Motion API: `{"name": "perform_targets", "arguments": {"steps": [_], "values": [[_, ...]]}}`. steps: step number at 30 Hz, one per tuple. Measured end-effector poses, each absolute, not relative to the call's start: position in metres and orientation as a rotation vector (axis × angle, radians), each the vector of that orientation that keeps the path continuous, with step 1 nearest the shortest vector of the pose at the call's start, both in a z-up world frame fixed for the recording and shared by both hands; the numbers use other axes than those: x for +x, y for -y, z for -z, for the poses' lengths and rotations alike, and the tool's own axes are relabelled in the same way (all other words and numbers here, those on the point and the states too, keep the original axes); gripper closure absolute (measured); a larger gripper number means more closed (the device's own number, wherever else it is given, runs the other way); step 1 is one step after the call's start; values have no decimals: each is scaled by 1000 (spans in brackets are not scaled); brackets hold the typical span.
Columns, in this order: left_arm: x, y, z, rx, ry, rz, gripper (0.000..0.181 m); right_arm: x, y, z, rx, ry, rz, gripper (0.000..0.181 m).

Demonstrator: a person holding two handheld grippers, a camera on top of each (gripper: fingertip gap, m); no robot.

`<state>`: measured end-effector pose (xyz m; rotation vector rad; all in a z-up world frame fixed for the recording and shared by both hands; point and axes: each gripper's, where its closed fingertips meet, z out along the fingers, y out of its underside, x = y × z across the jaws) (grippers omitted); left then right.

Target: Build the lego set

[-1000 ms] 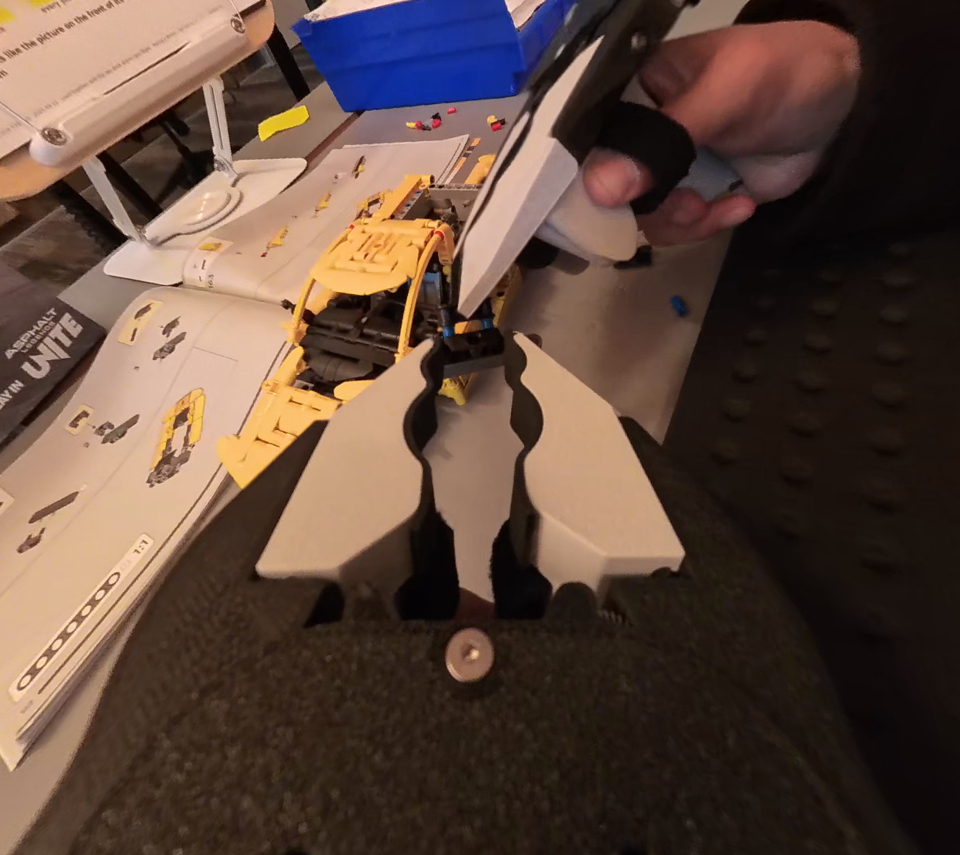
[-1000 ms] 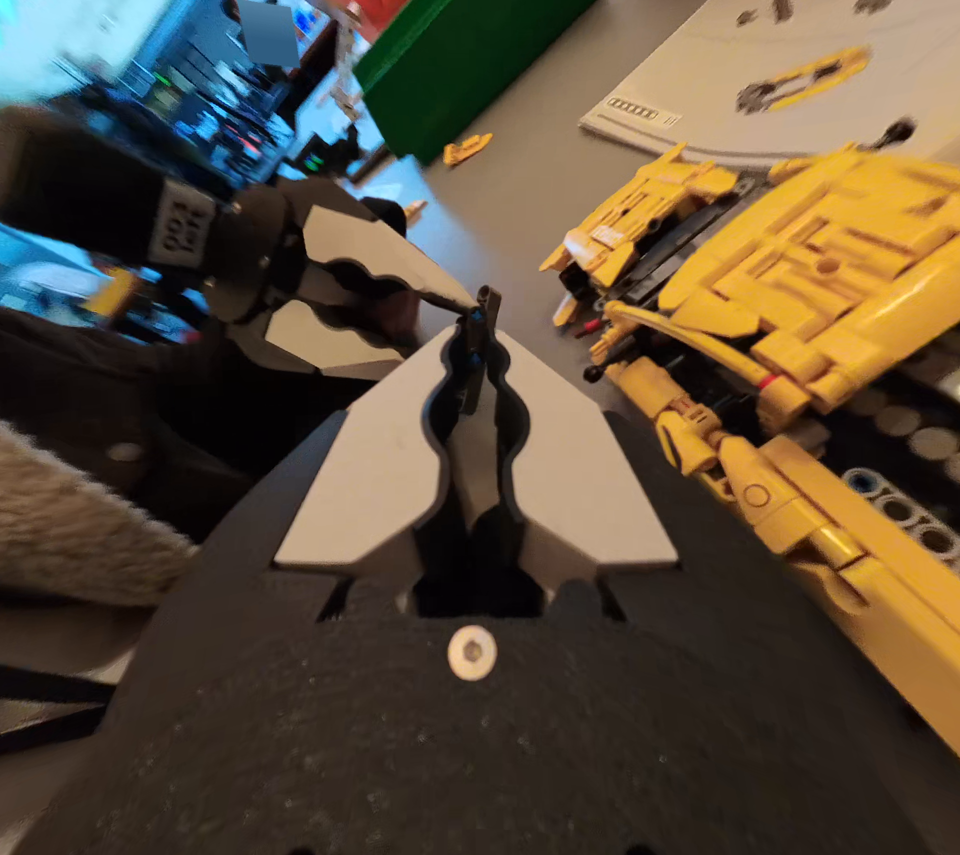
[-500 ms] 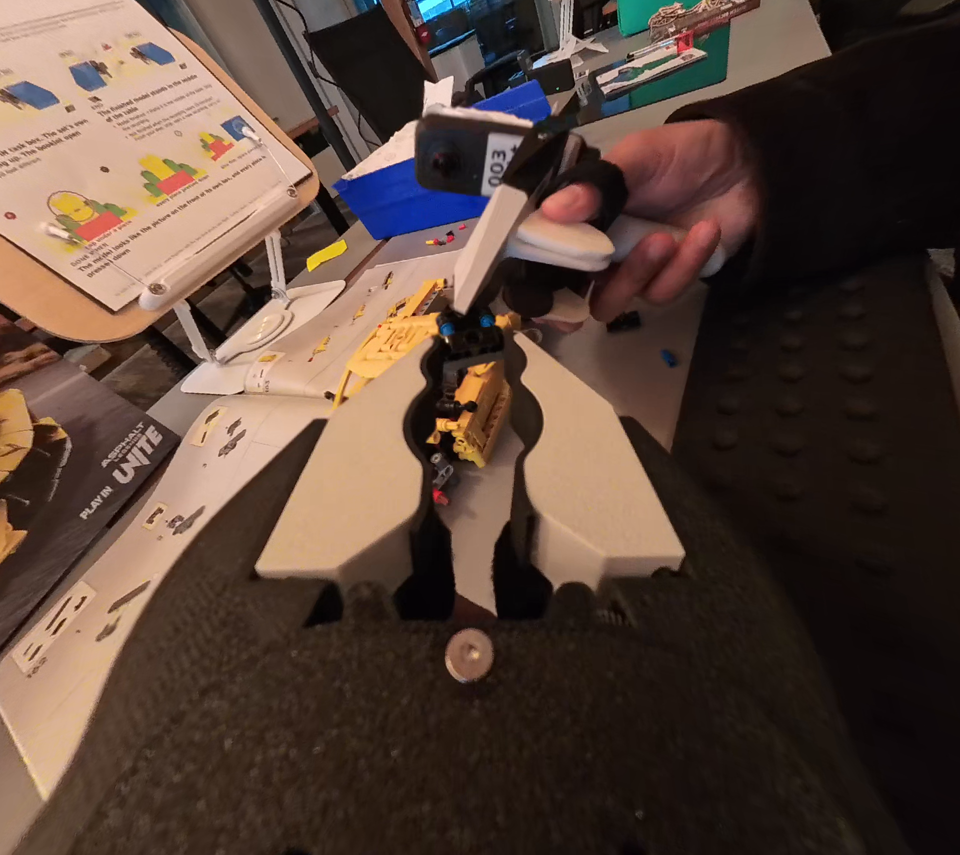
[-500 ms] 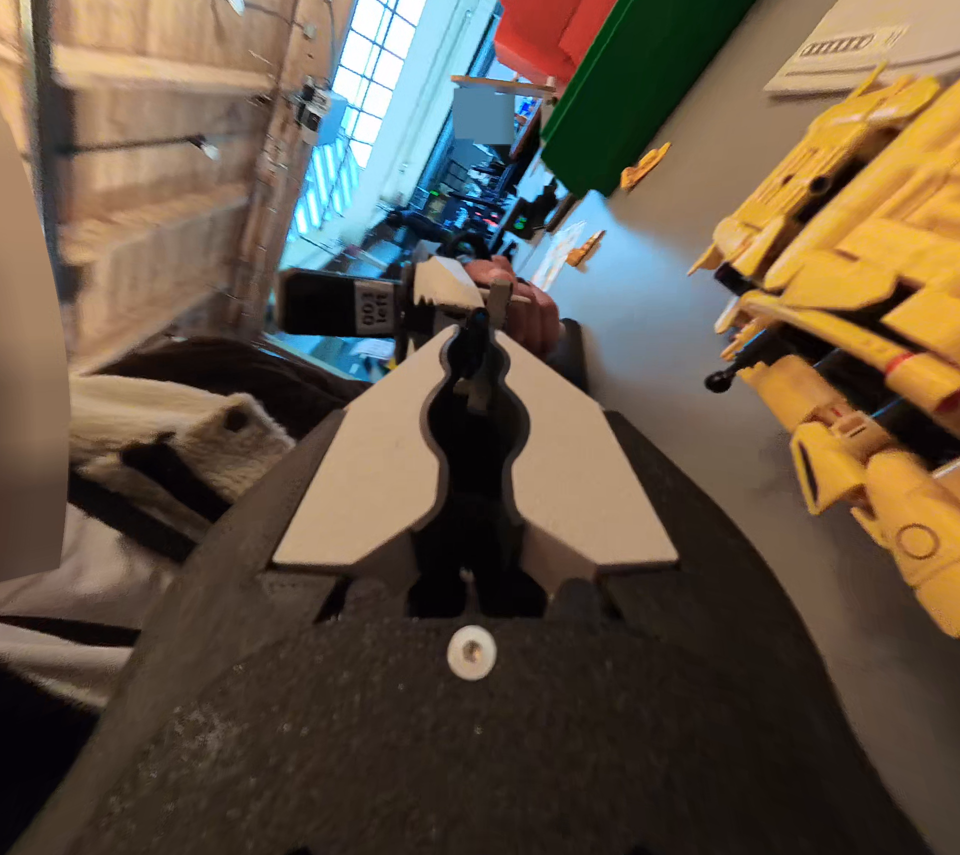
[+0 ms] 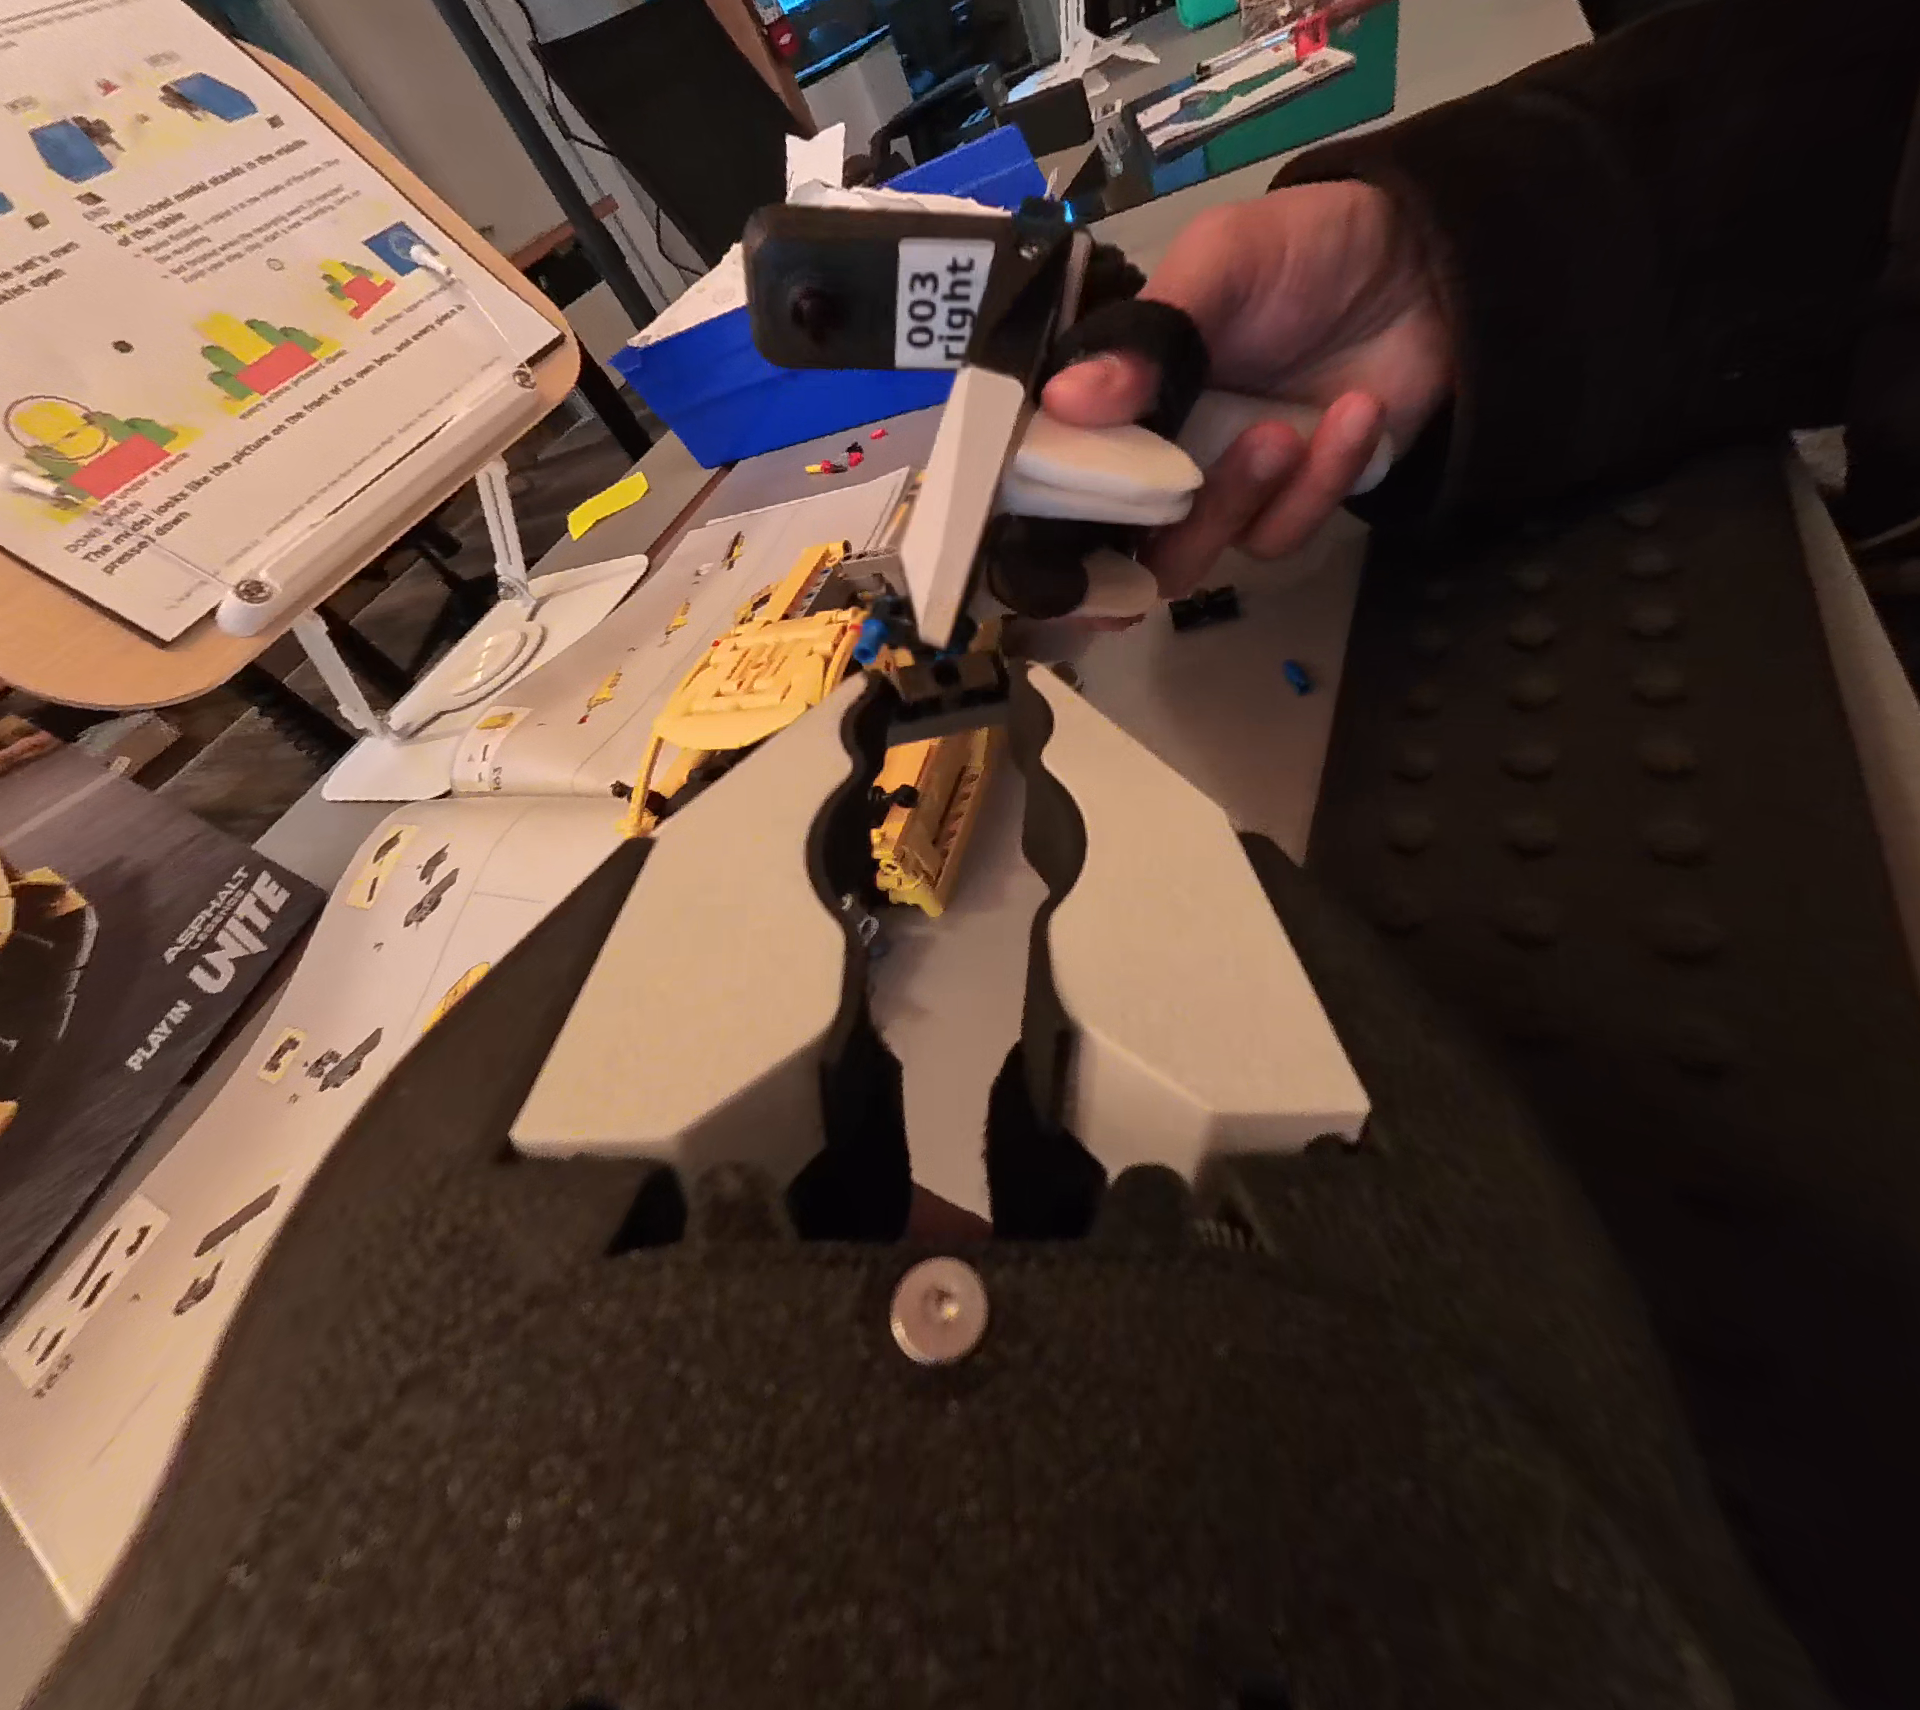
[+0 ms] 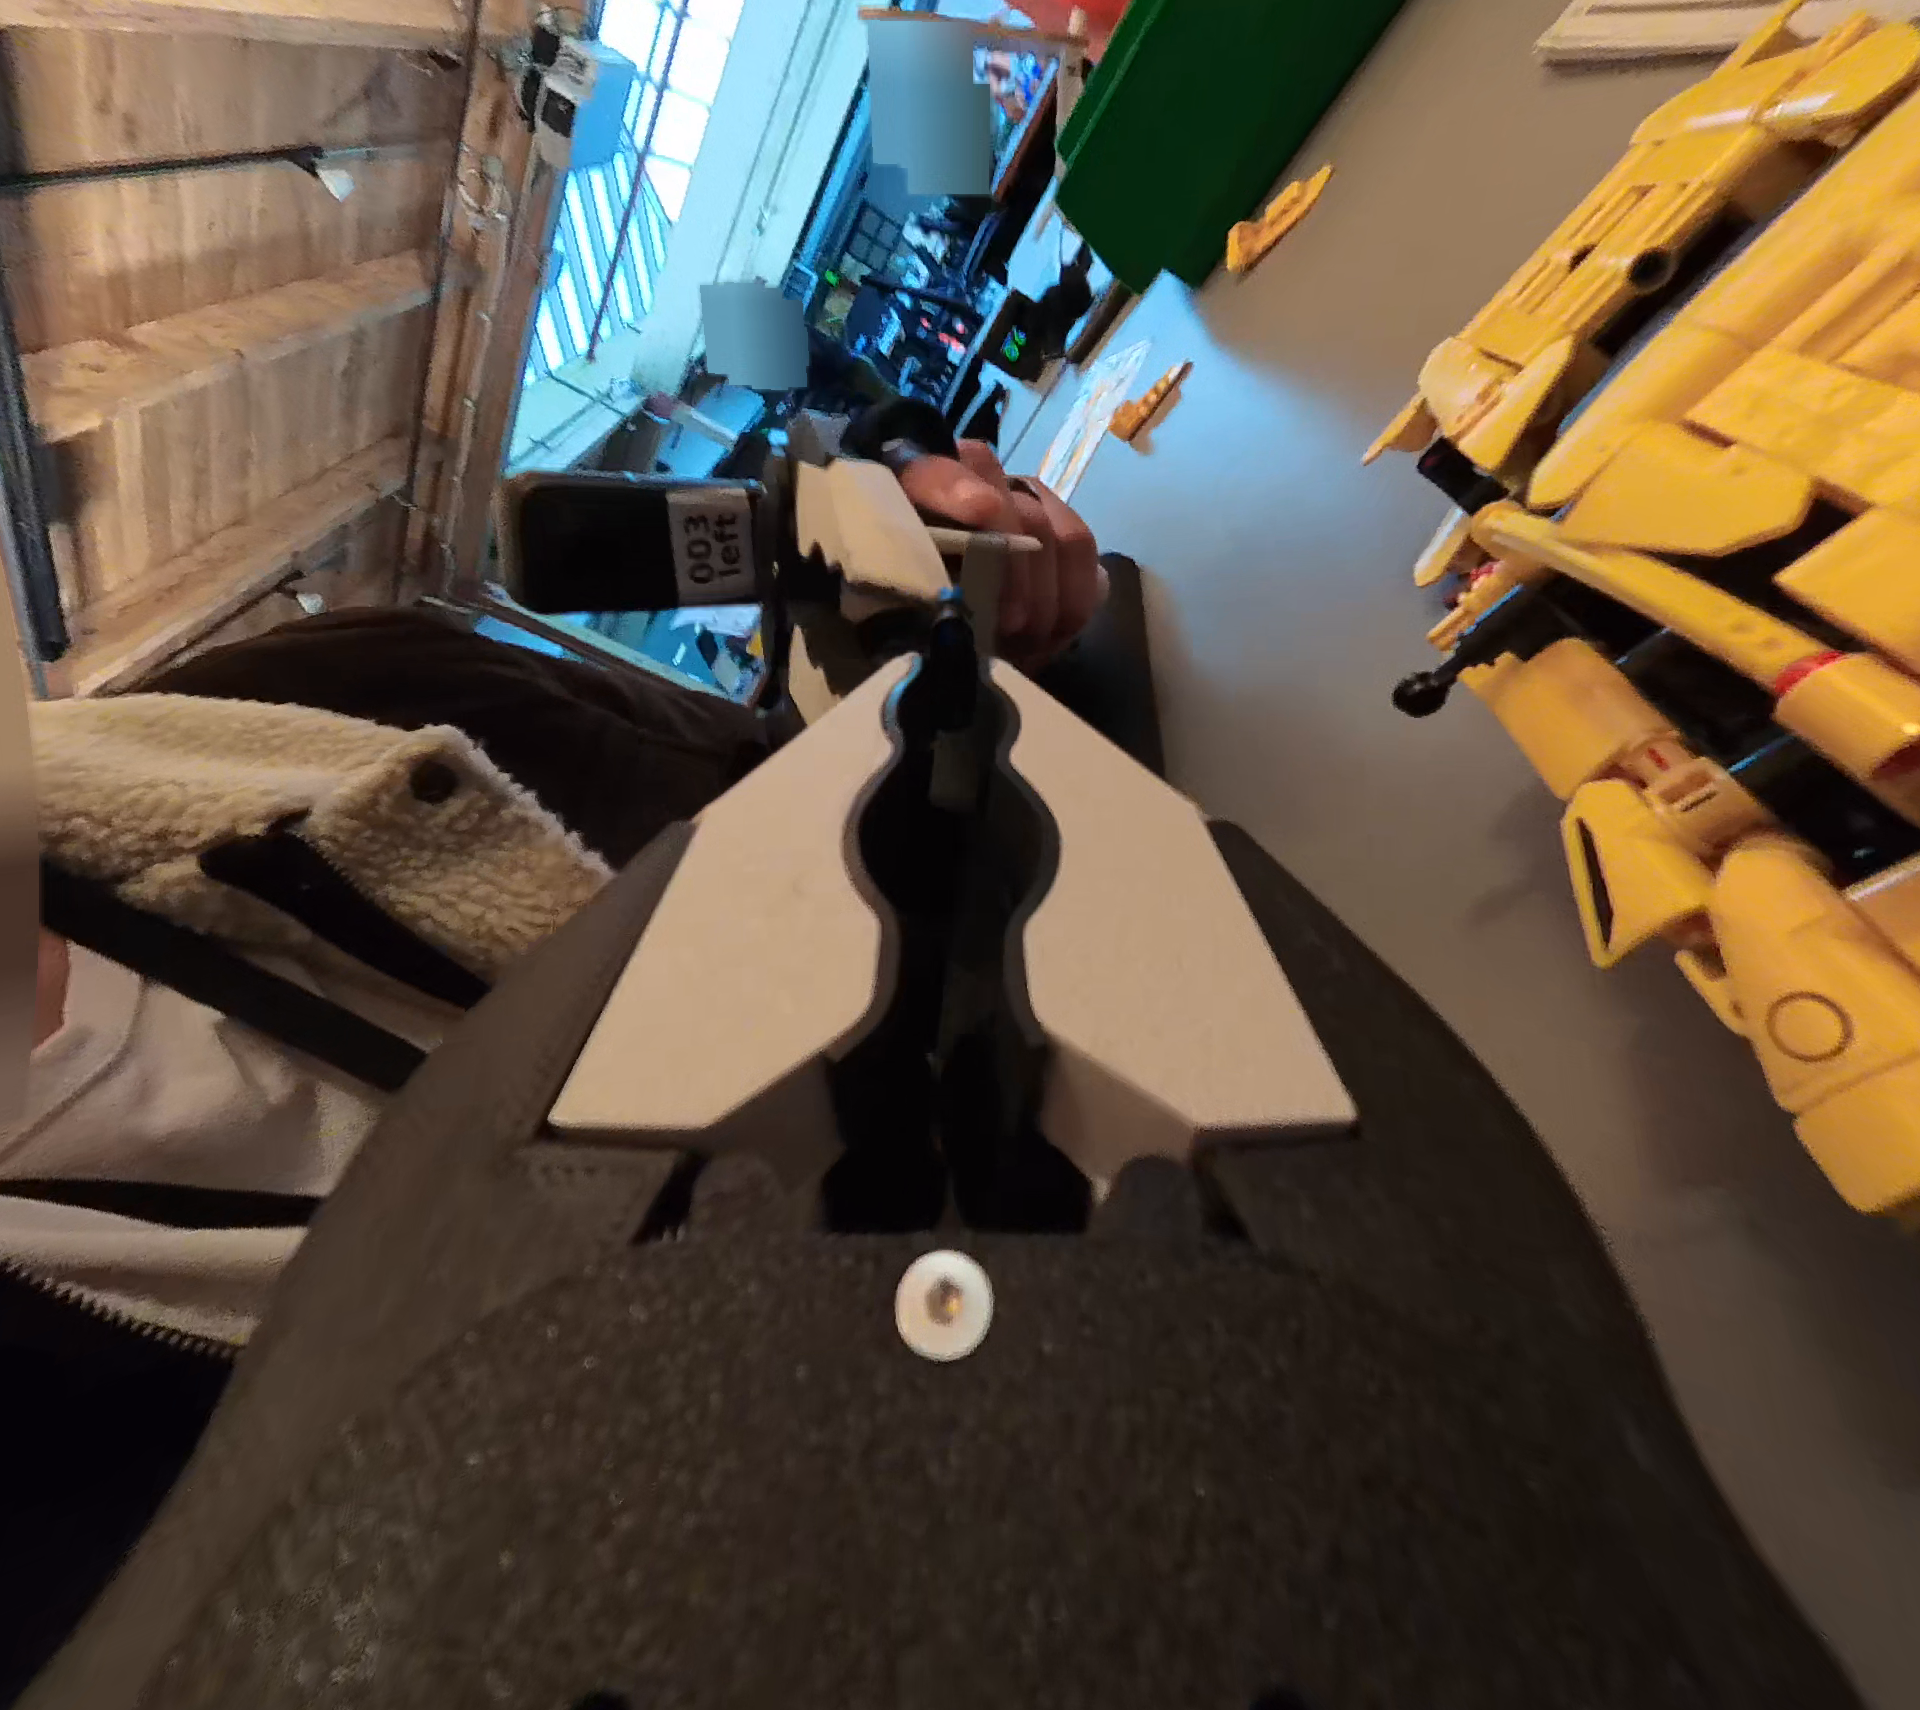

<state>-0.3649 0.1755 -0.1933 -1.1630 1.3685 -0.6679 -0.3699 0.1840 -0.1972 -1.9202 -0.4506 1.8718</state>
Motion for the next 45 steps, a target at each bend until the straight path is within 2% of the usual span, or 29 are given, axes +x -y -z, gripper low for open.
{"name": "perform_targets", "arguments": {"steps": [12, 14, 17, 23, 26, 37, 45], "values": [[-367, -174, 203, -1135, -1438, 633, 158, -370, -171, 210, -2037, 603, -1795, 174], [-366, -175, 207, -1148, -1454, 626, 159, -359, -169, 228, -2154, 727, -1603, 174], [-366, -178, 217, -1187, -1488, 599, 158, -320, -168, 274, -2386, 1008, -1025, 173], [-363, -177, 226, -1202, -1530, 578, 158, -270, -151, 285, -2528, 1331, -374, 174], [-363, -176, 227, -1203, -1534, 578, 158, -261, -141, 292, -2573, 1427, -223, 173], [-362, -173, 228, -1197, -1544, 578, 158, -260, -139, 306, -2641, 1438, -261, 168], [-362, -173, 227, -1196, -1538, 581, 158, -282, -141, 299, -2570, 1390, -497, 164]]}}
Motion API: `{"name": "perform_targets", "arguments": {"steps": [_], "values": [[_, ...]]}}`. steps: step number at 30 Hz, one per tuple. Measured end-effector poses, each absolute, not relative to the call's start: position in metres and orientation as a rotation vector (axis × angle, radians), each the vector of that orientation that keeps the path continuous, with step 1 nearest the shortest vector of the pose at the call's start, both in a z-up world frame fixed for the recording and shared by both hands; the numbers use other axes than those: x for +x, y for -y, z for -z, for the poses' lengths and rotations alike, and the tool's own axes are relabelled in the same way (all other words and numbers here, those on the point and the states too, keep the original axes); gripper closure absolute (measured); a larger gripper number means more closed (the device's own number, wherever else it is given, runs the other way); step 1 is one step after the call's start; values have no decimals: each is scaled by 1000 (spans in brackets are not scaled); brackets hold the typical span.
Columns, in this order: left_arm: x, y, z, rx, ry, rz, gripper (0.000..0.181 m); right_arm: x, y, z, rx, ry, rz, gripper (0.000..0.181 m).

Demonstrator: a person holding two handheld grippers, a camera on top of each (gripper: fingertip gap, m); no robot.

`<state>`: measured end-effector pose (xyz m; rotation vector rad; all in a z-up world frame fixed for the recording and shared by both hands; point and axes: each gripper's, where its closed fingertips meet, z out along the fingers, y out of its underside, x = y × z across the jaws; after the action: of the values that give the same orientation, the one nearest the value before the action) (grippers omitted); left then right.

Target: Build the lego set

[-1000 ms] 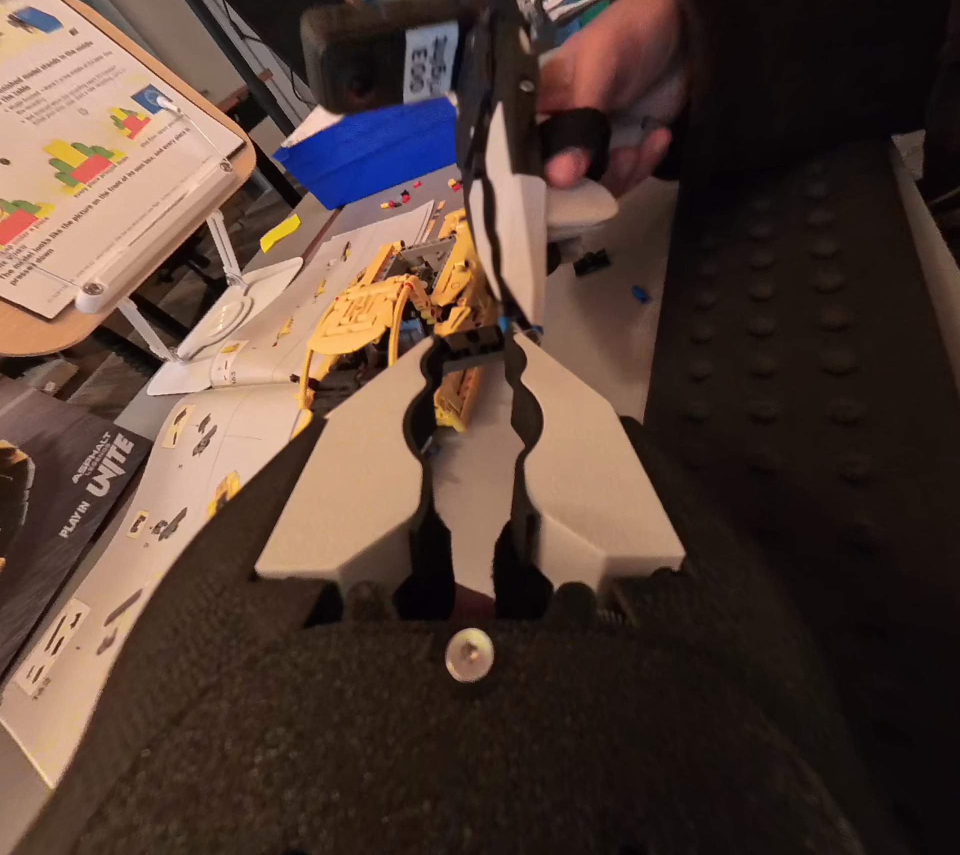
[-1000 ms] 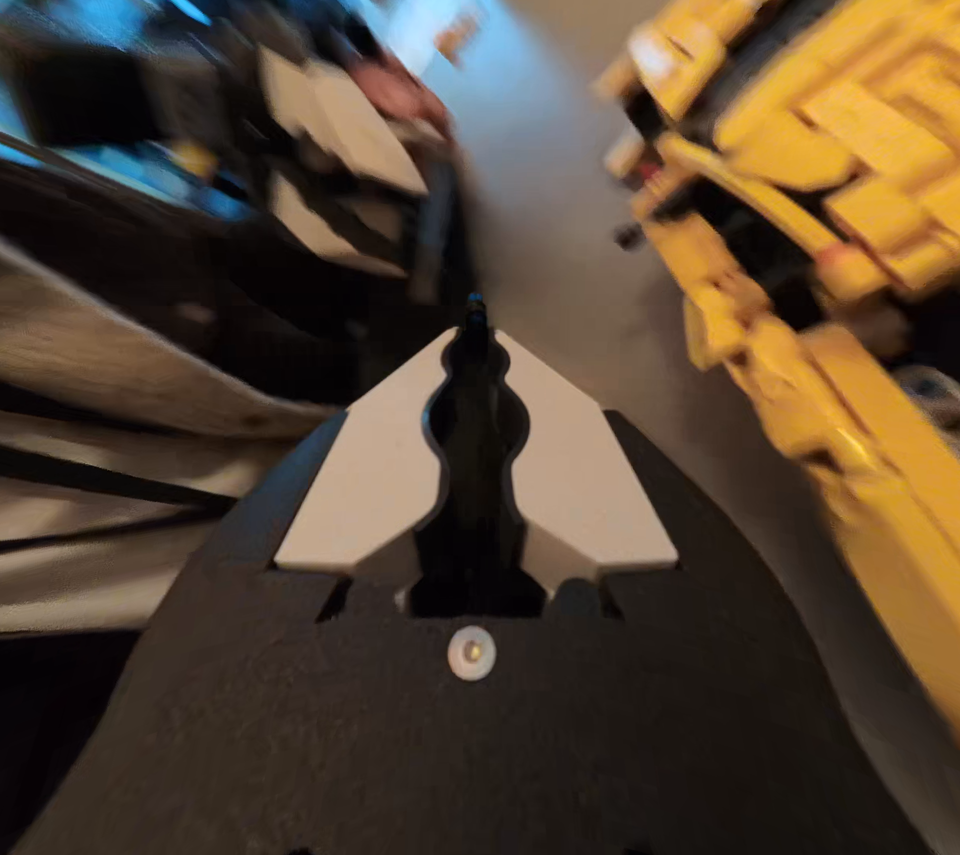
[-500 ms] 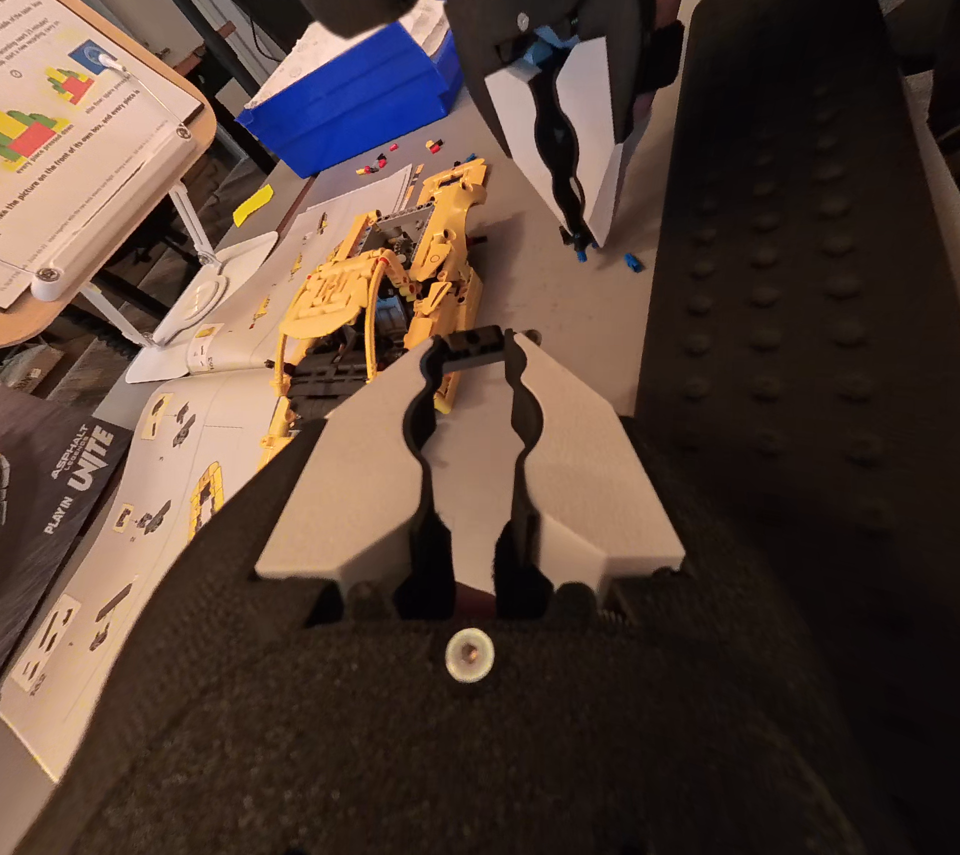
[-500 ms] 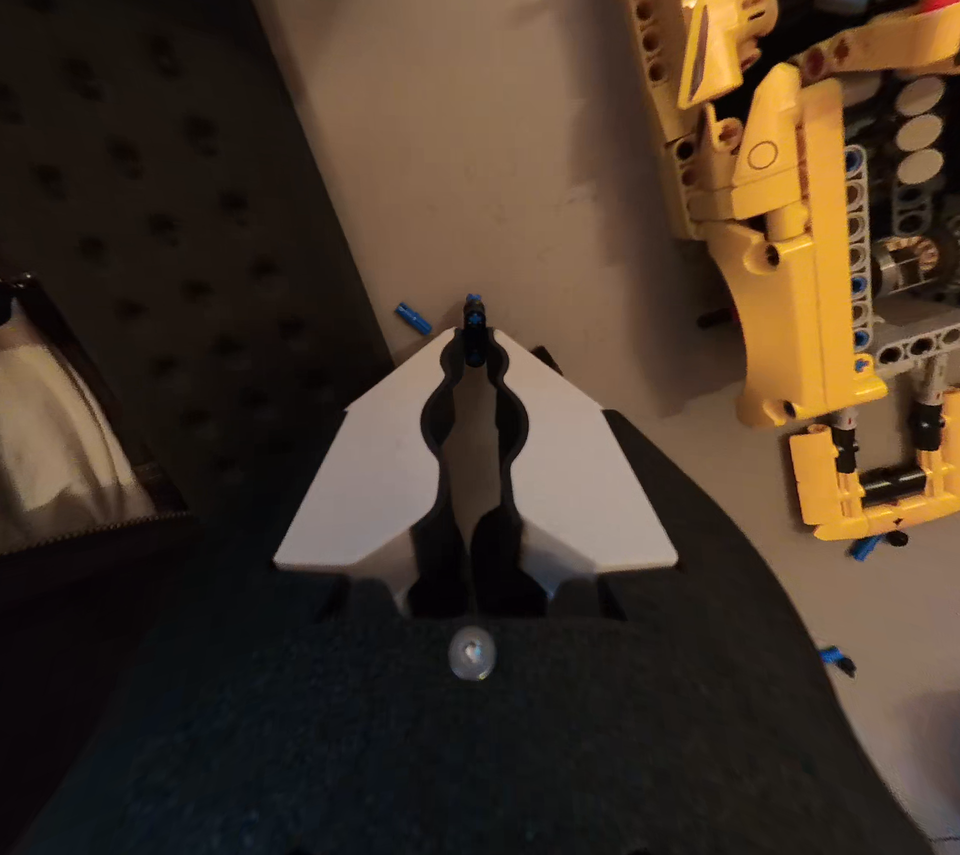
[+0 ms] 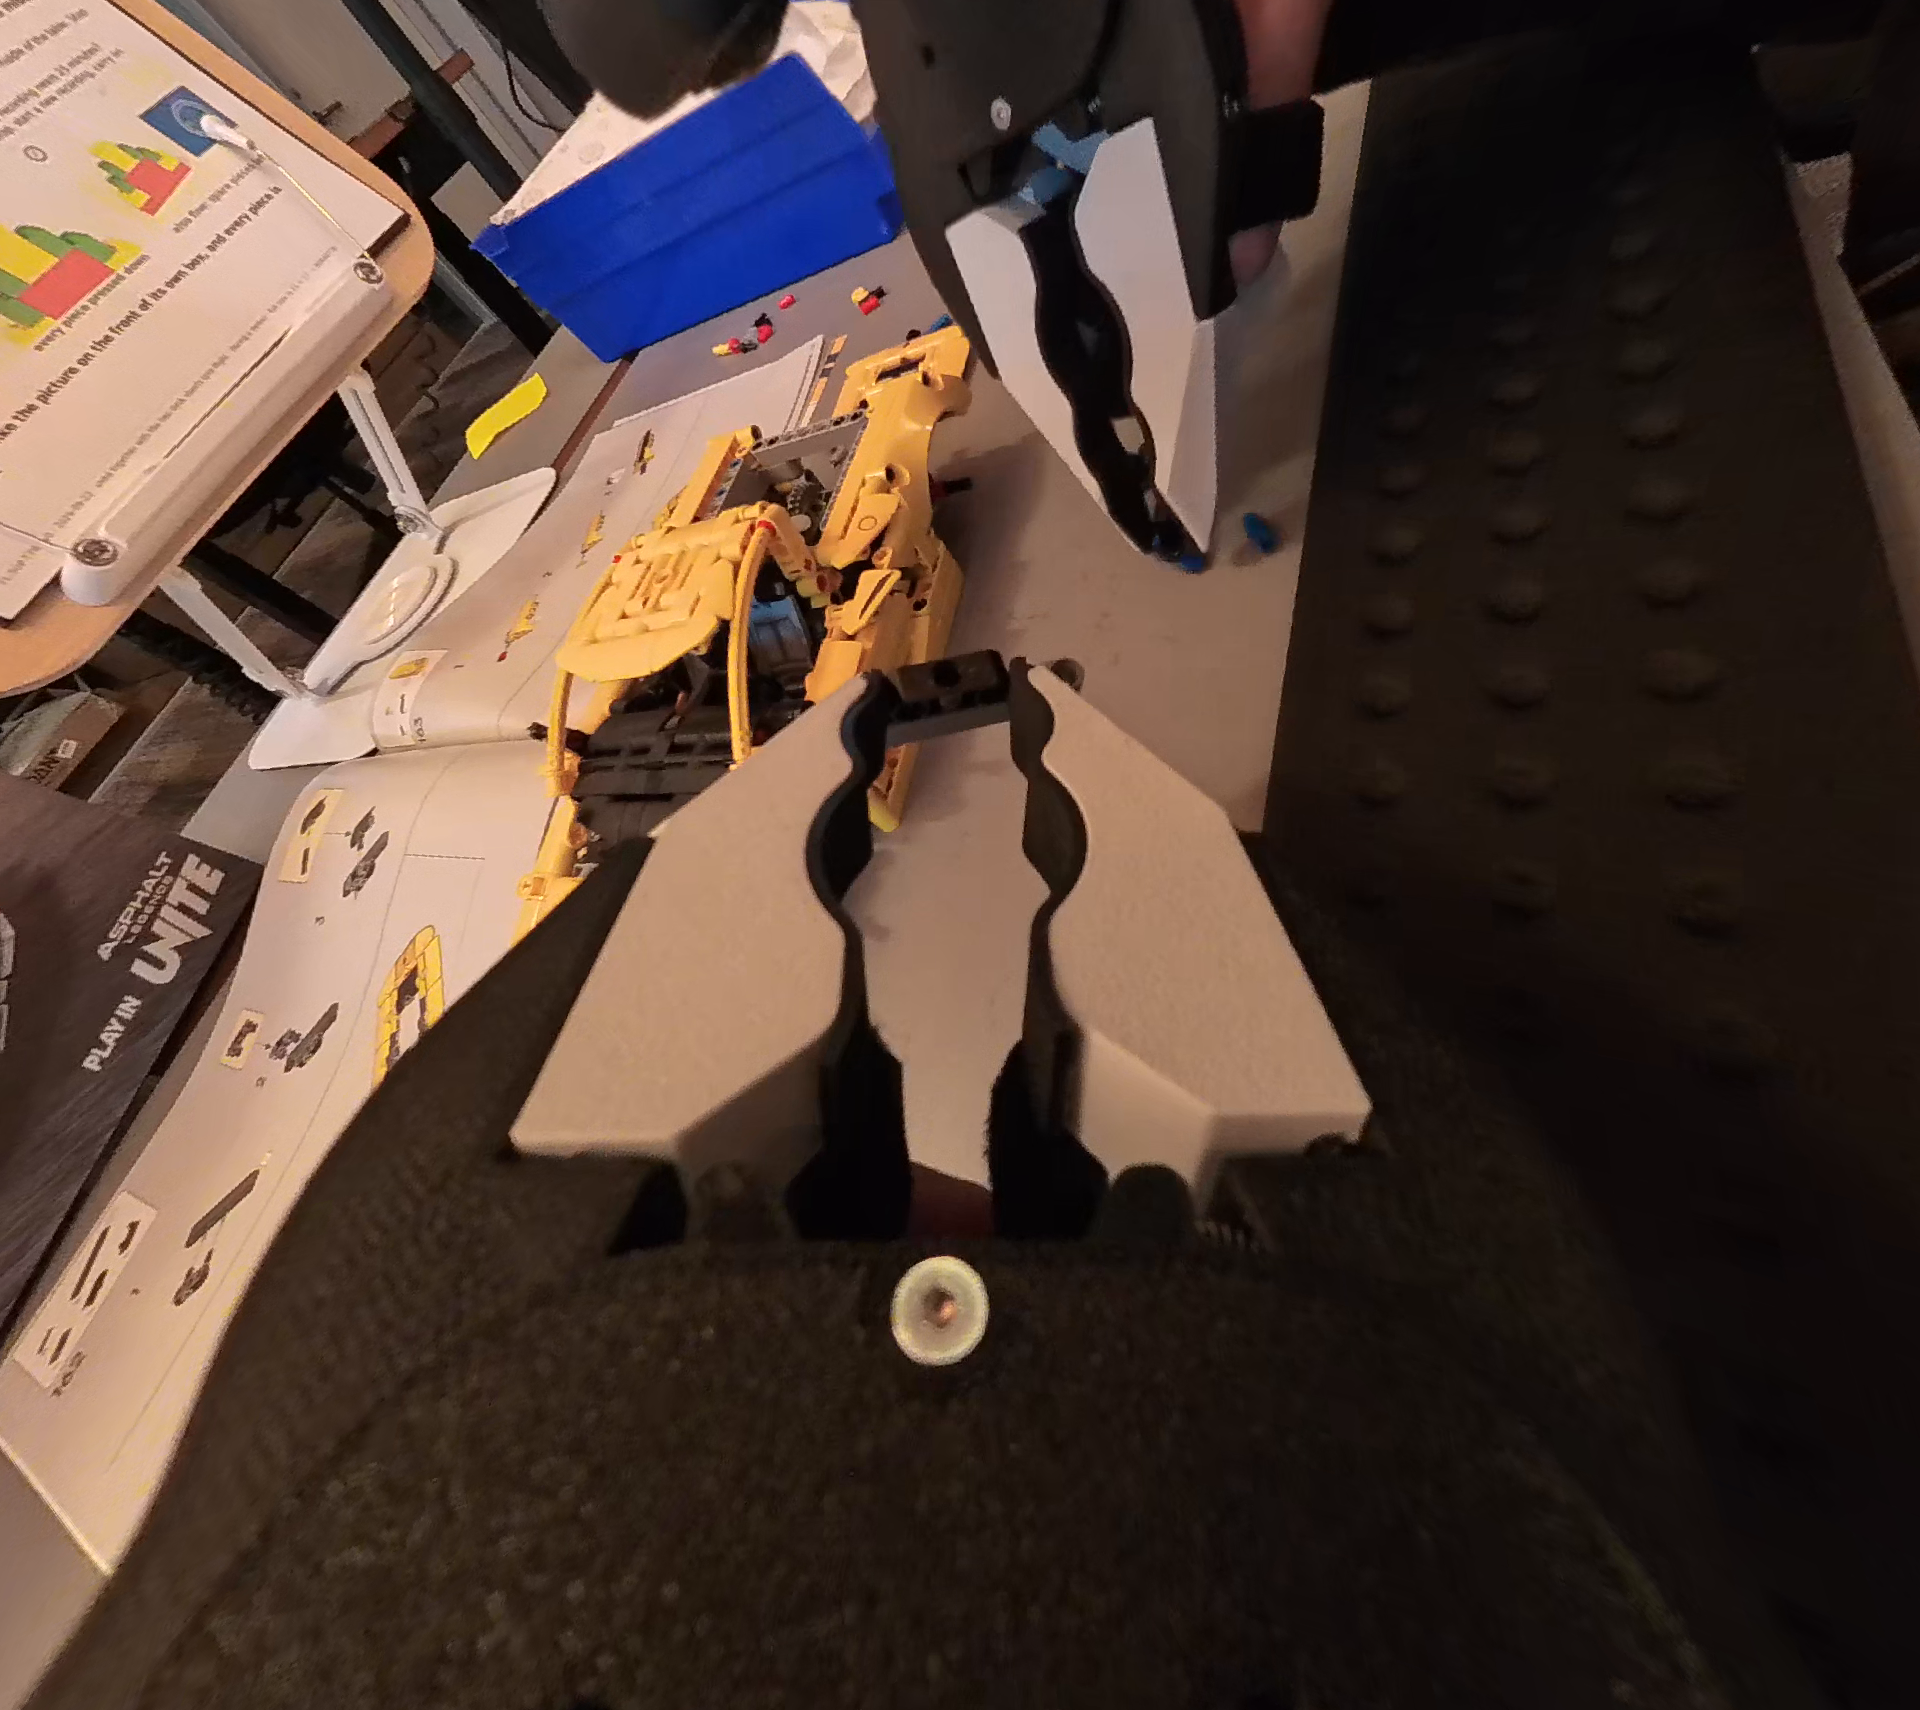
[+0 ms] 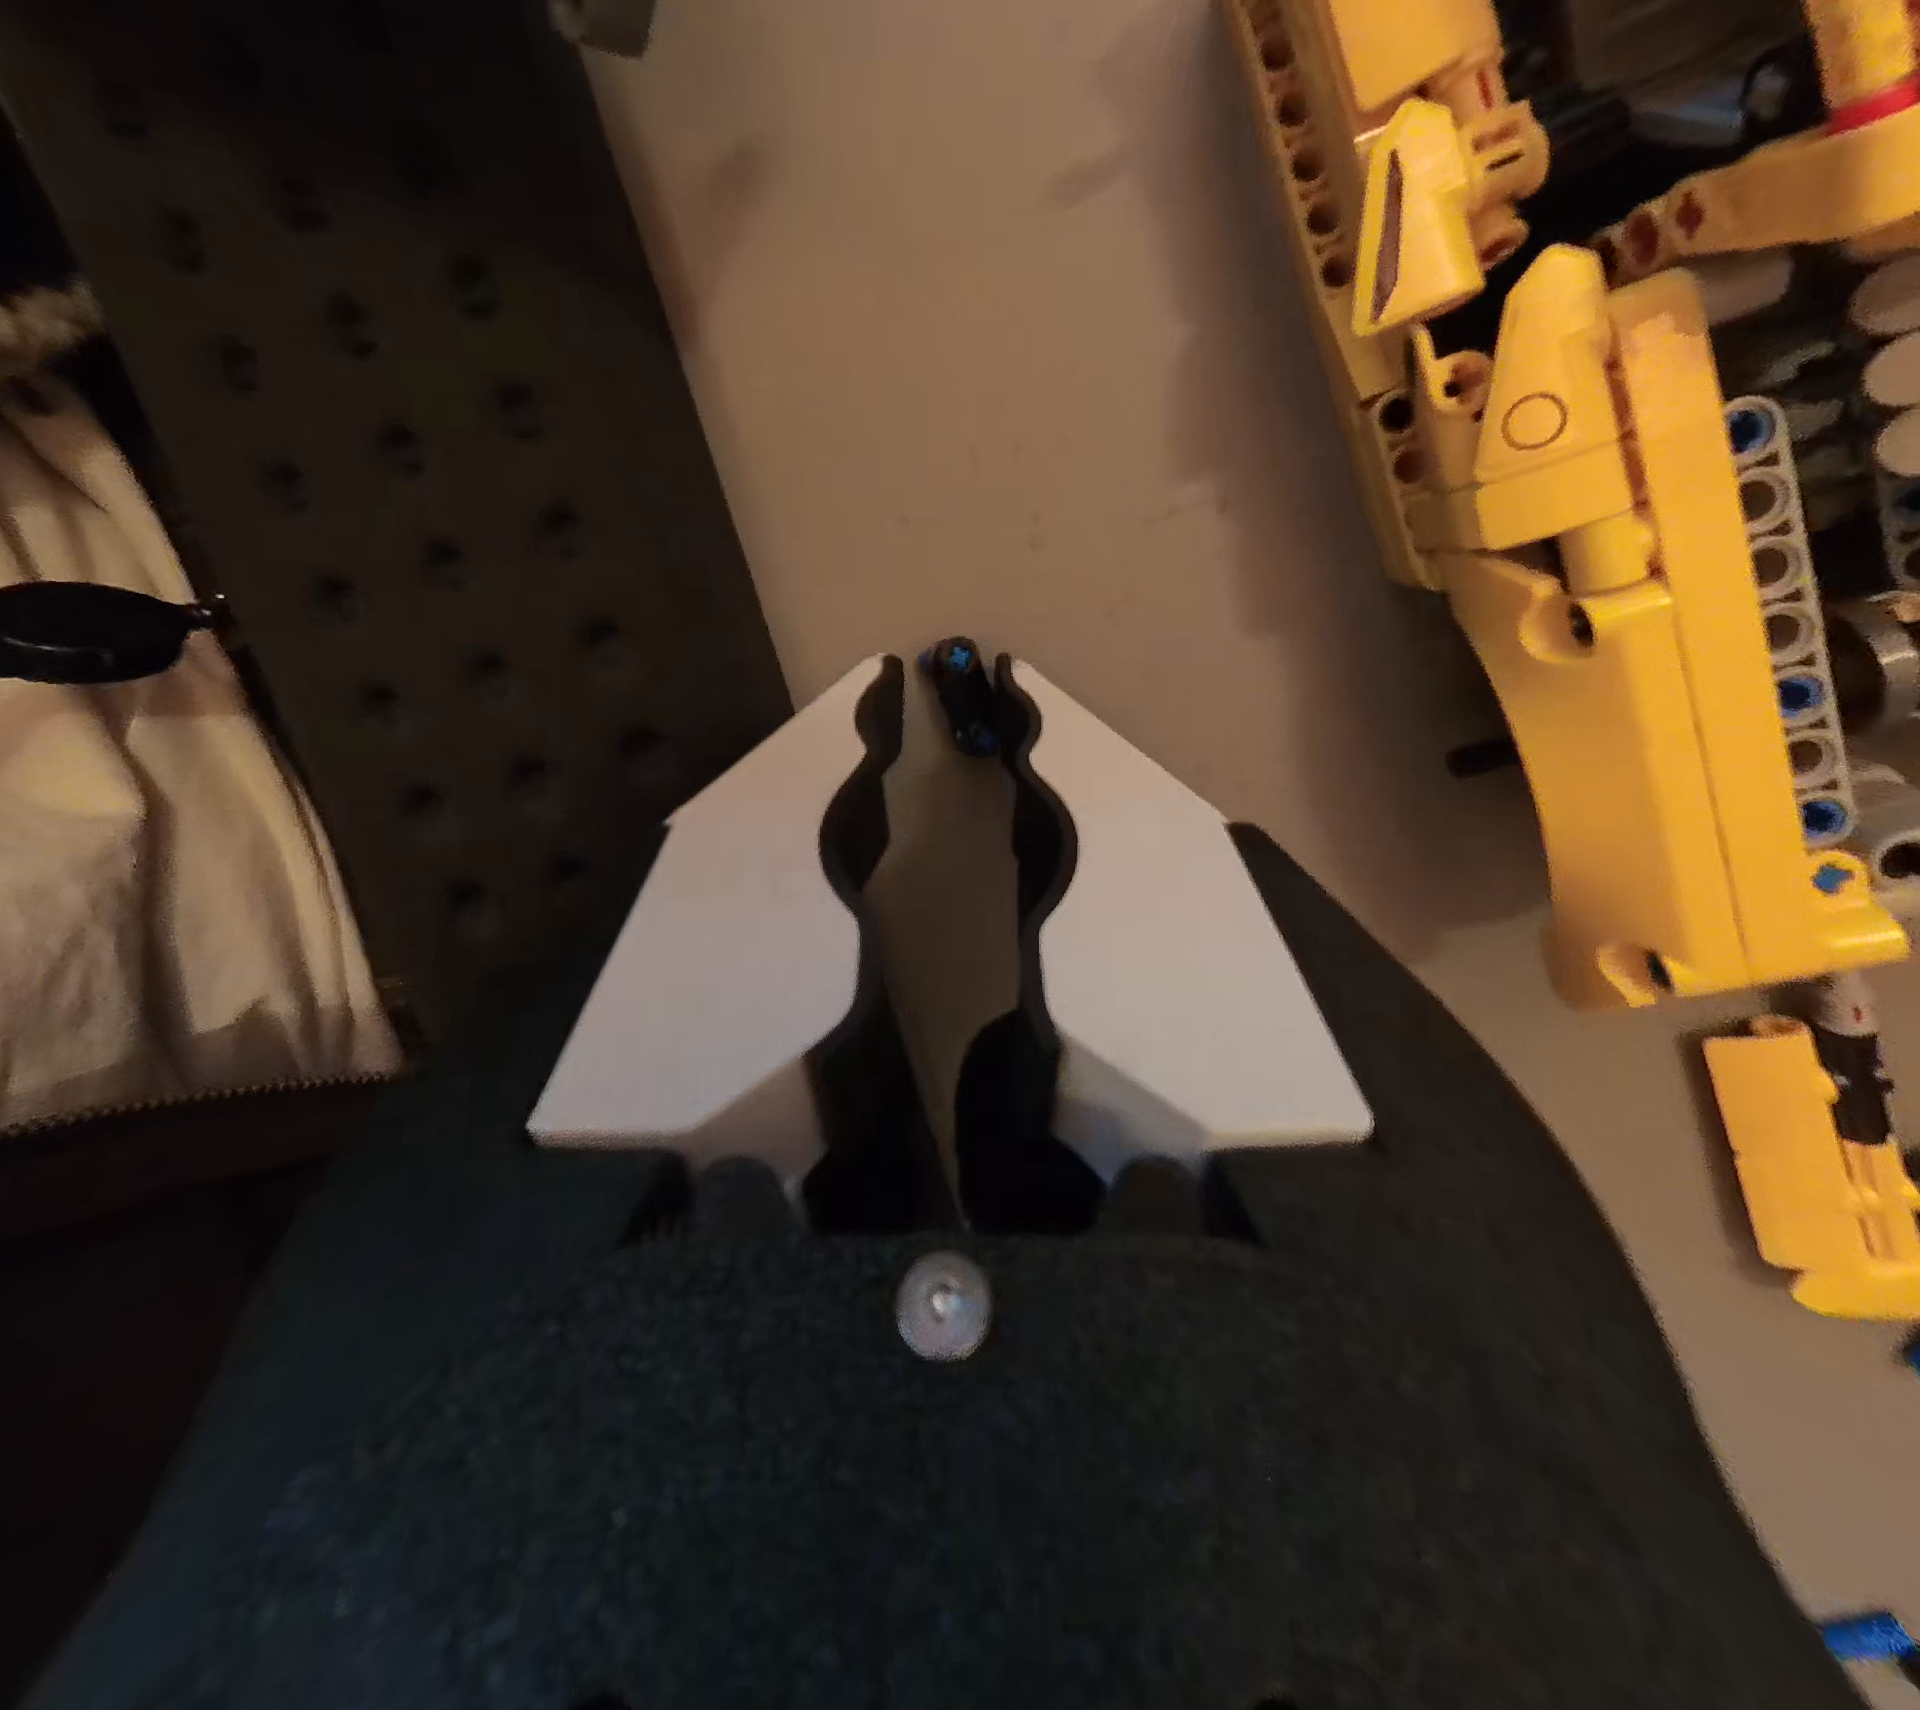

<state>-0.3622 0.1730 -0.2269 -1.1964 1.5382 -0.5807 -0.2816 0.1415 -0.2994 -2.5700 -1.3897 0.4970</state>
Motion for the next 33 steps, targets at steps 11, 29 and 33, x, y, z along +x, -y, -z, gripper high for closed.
{"name": "perform_targets", "arguments": {"steps": [11, 29, 33], "values": [[-364, -170, 210, -1172, -1462, 694, 158, -342, -172, 217, -2031, 1073, -1043, 172], [-365, -187, 230, -1299, -1484, 590, 158, -324, -176, 303, -2463, 1055, -591, 171], [-364, -185, 231, -1296, -1491, 595, 158, -312, -167, 300, -2432, 1038, -724, 157]]}}
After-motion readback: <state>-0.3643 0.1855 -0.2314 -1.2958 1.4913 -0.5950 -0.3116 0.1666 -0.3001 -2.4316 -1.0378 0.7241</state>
